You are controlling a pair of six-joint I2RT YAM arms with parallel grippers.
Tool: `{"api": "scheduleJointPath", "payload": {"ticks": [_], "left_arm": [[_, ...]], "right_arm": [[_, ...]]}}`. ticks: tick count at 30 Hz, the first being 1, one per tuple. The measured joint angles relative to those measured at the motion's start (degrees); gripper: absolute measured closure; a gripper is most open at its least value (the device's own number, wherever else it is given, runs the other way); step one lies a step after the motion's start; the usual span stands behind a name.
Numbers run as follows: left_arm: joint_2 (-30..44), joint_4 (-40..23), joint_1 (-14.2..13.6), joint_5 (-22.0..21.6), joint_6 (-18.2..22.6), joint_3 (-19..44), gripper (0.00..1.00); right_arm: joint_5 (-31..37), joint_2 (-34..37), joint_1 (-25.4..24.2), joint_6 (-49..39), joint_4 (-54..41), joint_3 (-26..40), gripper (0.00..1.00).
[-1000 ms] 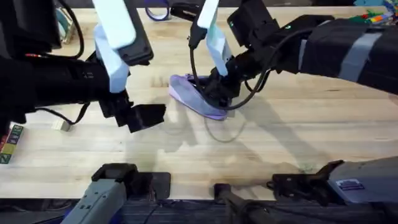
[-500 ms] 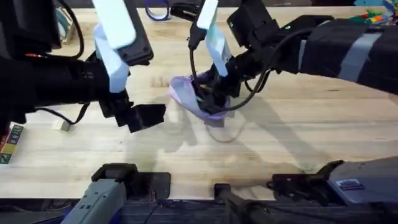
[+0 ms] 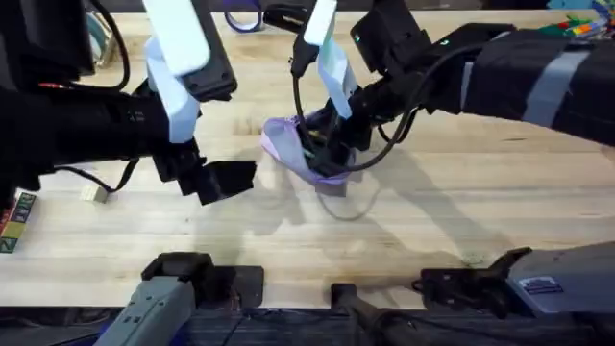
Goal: Unzip the bag, pick up the pens from the table one at a time and place them inside, then zip the bag closed.
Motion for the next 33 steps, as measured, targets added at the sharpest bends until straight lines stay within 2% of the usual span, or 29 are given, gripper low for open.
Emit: {"api": "scheduleJointPath", "payload": {"ticks": [10,21,27,33], "left_arm": [[0.00,-0.01,0.00,0.00,0.00,-0.01,0.007],[0.00,-0.01,0.00,0.00,-0.02,-0.01,0.007],[0.00,-0.01,0.00,0.00,-0.02,-0.01,0.007],[0.00,-0.01,0.00,0.00,0.00,-0.01,0.007]], "right_arm": [[0.01,-0.36,0.00,-0.01,-0.10,0.00,0.006],[0.03,-11.82,0.00,-0.03,0.31,0.11,0.005],[0.01,-13.62,0.00,0.95,0.34,0.11,0.006],[0.01,-14.56,0.00,6.25,0.36,0.11,0.007]]}}
